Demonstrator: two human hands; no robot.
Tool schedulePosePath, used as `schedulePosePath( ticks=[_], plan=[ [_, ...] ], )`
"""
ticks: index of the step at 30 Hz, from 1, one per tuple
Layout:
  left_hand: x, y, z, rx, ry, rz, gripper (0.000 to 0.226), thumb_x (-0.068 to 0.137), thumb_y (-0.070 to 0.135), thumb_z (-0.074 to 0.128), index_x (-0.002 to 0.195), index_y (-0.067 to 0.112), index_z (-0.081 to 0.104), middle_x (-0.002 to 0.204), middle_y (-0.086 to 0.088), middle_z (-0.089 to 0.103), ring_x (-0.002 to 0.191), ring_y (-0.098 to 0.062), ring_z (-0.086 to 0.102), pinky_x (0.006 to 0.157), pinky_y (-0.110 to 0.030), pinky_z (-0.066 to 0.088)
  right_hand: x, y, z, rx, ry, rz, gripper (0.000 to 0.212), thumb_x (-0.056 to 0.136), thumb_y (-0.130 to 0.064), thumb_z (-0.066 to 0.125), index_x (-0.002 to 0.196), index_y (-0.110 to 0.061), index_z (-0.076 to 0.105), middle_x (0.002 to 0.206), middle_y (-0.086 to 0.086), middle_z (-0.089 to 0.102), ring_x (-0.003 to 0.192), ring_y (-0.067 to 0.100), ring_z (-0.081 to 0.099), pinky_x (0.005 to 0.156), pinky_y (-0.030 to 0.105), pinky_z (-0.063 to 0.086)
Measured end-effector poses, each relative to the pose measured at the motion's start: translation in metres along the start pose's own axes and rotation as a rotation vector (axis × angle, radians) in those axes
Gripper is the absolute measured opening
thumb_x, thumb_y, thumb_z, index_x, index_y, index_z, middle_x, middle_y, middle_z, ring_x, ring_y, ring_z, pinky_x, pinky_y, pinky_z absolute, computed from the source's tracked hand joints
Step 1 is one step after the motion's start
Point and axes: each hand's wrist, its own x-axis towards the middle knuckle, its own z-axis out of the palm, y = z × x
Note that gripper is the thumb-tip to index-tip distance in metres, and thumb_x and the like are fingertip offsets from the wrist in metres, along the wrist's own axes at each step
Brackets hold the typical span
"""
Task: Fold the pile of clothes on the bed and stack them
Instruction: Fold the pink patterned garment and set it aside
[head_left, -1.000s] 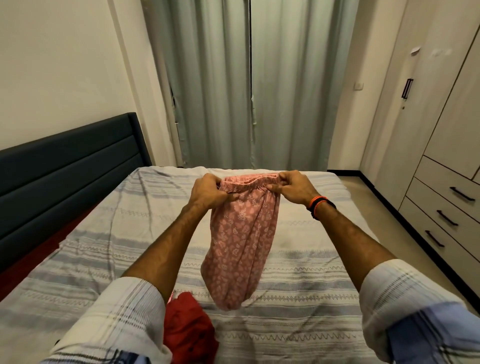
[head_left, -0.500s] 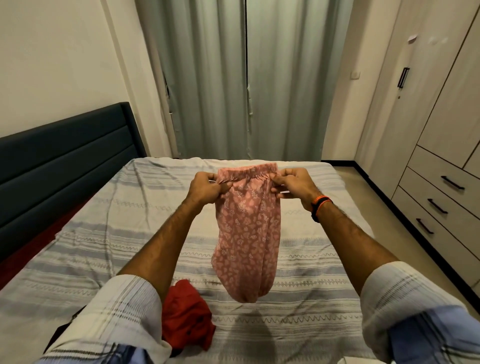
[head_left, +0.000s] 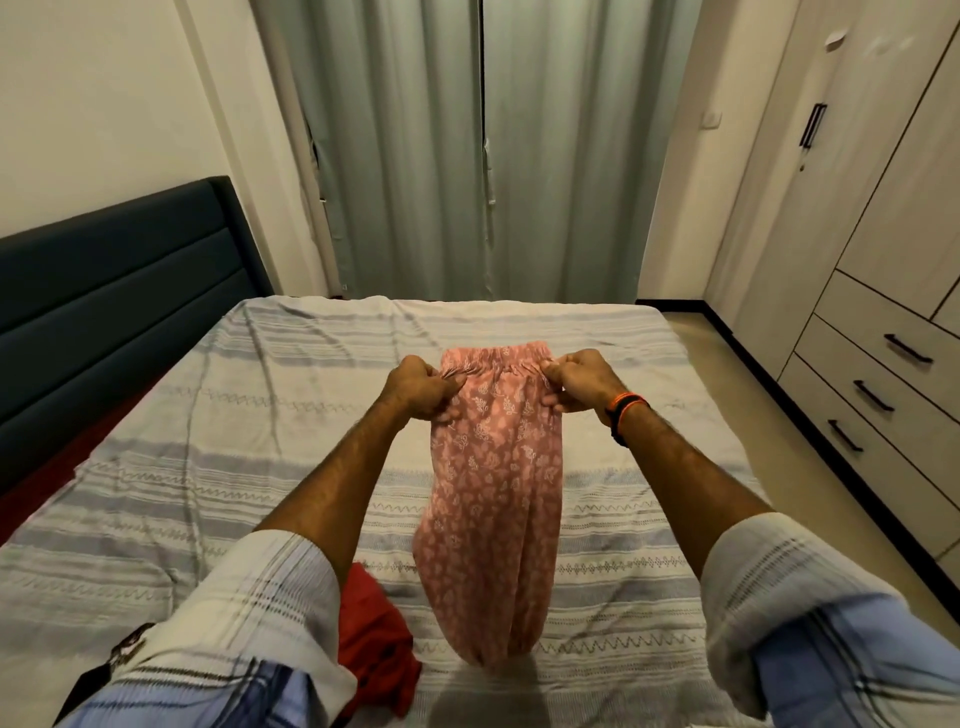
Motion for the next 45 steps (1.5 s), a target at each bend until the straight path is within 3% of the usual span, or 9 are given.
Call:
schedulePosePath(
  ticks=[3, 6, 12, 15, 19, 24, 31, 40, 45],
  plan=[
    [0.026, 0.004, 0.000, 0.099, 0.060, 0.054, 0.039, 0.082, 0.042, 0.076, 0.079, 0.005, 0.065, 0.083, -0.012, 0.071, 0.077, -0.026, 0.070, 0.077, -0.041, 0.061, 0.030, 0.001, 0.003, 0.004, 0.024, -0.004, 0.029, 0.095, -0.027, 0.061, 0.070, -0.013, 0.062, 0.081, 0.016, 0.072, 0.079, 0.029, 0.072, 0.081, 0.048, 0.060],
    [0.041, 0.017, -0.004, 0.105, 0.150, 0.158, 0.034, 0.086, 0.041, 0.073, 0.077, 0.009, 0.062, 0.081, -0.008, 0.067, 0.079, -0.024, 0.063, 0.070, -0.035, 0.052, 0.055, -0.002, -0.001, 0.056, 0.075, -0.095, 0.027, 0.091, -0.034, 0.064, 0.068, -0.020, 0.061, 0.084, 0.011, 0.071, 0.082, 0.024, 0.065, 0.088, 0.056, 0.055],
    [0.050, 0.034, -0.004, 0.081, 0.282, 0.348, 0.017, 0.092, 0.029, 0.068, 0.090, 0.012, 0.064, 0.090, -0.002, 0.066, 0.083, -0.017, 0.060, 0.073, -0.026, 0.043, 0.059, -0.017, -0.010, 0.138, 0.127, -0.284, 0.016, 0.097, -0.025, 0.060, 0.091, -0.011, 0.066, 0.091, 0.003, 0.067, 0.088, 0.018, 0.063, 0.088, 0.039, 0.055],
    [0.041, 0.020, 0.004, 0.059, 0.265, 0.361, 0.017, 0.091, 0.028, 0.069, 0.095, 0.012, 0.066, 0.093, 0.001, 0.068, 0.087, -0.019, 0.063, 0.077, -0.028, 0.048, 0.045, -0.005, -0.010, 0.162, 0.096, -0.310, 0.011, 0.096, -0.022, 0.062, 0.089, -0.015, 0.065, 0.087, -0.002, 0.065, 0.086, 0.014, 0.060, 0.085, 0.034, 0.053],
    [0.010, -0.023, 0.020, 0.088, 0.186, 0.285, 0.011, 0.089, 0.023, 0.071, 0.092, 0.014, 0.066, 0.090, 0.000, 0.069, 0.086, -0.020, 0.064, 0.075, -0.030, 0.050, 0.007, 0.030, -0.003, 0.132, 0.026, -0.231, 0.013, 0.097, -0.017, 0.061, 0.084, -0.020, 0.063, 0.082, -0.002, 0.063, 0.079, 0.011, 0.056, 0.077, 0.030, 0.047],
    [-0.041, -0.100, 0.053, 0.231, 0.031, 0.117, 0.010, 0.092, 0.009, 0.059, 0.099, 0.009, 0.067, 0.093, -0.003, 0.065, 0.087, -0.017, 0.059, 0.071, -0.026, 0.041, -0.054, 0.101, 0.021, 0.035, -0.068, -0.021, 0.018, 0.094, -0.011, 0.063, 0.078, -0.017, 0.061, 0.083, 0.004, 0.061, 0.084, 0.022, 0.056, 0.083, 0.043, 0.050],
    [-0.111, -0.221, 0.087, 0.320, -0.218, -0.054, 0.007, 0.082, 0.012, 0.070, 0.088, 0.011, 0.070, 0.091, -0.007, 0.073, 0.091, -0.026, 0.068, 0.076, -0.034, 0.053, -0.143, 0.200, 0.063, -0.129, -0.201, 0.244, 0.017, 0.091, -0.014, 0.067, 0.074, -0.015, 0.064, 0.078, 0.003, 0.064, 0.081, 0.020, 0.059, 0.087, 0.046, 0.051],
    [-0.173, -0.283, 0.105, 0.408, -0.318, -0.091, 0.026, 0.089, 0.027, 0.068, 0.106, 0.008, 0.069, 0.100, -0.011, 0.072, 0.094, -0.029, 0.066, 0.071, -0.028, 0.043, -0.223, 0.253, 0.089, -0.184, -0.198, 0.395, 0.022, 0.089, -0.017, 0.069, 0.067, -0.016, 0.063, 0.066, -0.004, 0.057, 0.067, 0.014, 0.050, 0.073, 0.033, 0.040],
    [-0.210, -0.297, 0.111, 0.400, -0.346, -0.106, 0.020, 0.087, 0.022, 0.070, 0.100, 0.007, 0.071, 0.100, -0.008, 0.072, 0.095, -0.028, 0.065, 0.076, -0.031, 0.047, -0.260, 0.269, 0.090, -0.183, -0.209, 0.424, 0.020, 0.090, -0.017, 0.068, 0.070, -0.018, 0.063, 0.072, -0.001, 0.061, 0.076, 0.017, 0.055, 0.084, 0.045, 0.049]
  ],
)
